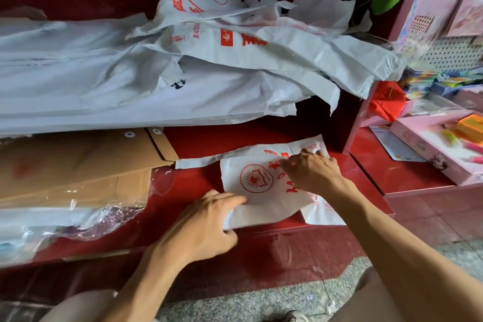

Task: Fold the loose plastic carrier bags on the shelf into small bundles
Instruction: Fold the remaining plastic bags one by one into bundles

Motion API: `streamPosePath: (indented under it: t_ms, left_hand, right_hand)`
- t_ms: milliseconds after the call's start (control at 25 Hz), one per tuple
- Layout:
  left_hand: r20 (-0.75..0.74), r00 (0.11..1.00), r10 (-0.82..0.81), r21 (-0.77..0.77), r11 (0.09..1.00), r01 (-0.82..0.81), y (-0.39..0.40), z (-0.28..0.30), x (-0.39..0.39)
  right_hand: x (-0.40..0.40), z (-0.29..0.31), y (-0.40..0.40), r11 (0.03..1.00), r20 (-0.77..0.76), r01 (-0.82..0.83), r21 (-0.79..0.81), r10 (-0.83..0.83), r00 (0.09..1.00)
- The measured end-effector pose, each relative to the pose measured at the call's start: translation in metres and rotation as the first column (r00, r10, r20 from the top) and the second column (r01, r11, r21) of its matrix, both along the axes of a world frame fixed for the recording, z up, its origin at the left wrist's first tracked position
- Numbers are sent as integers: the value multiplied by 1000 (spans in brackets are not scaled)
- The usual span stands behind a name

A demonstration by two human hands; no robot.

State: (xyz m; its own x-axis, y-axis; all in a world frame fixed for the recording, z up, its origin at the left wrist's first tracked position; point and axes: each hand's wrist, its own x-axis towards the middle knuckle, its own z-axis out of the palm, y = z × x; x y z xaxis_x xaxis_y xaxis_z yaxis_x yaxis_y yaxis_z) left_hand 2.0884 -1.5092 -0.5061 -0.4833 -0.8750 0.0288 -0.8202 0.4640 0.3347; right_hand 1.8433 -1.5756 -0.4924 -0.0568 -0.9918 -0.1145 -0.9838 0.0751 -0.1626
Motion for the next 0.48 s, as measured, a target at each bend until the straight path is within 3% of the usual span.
streamPosePath:
  t_ms: [80,160,240,320,400,480]
  left_hand:
    - [-90,994,68,-24,997,-70,-4,2,6]
    - [-126,967,221,-194,951,-243,-12,2,12]
    - [-101,913,395,-424,813,-398,-25,-2,19]
    - [-98,861,499,-509,718,-474,-33,-6,21]
    - [-120,868,481,-510,720,-470,-34,-8,16]
    - [-200,933,299,-447,820,-359,-31,-11,6]
  right_hand:
    - [-8,1,2,1000,-6,5,-4,-5,1000]
    - [-15,0,5,999,-4,-47,14,47,999]
    - [-20,1,10,993,39,-111,43,110,993]
    - [-20,4,16,988,15,-149,40,149,989]
    - [-18,7,22,991,-33,-132,24,133,991]
    - [-16,6,25,996,-29,-90,8,90,995]
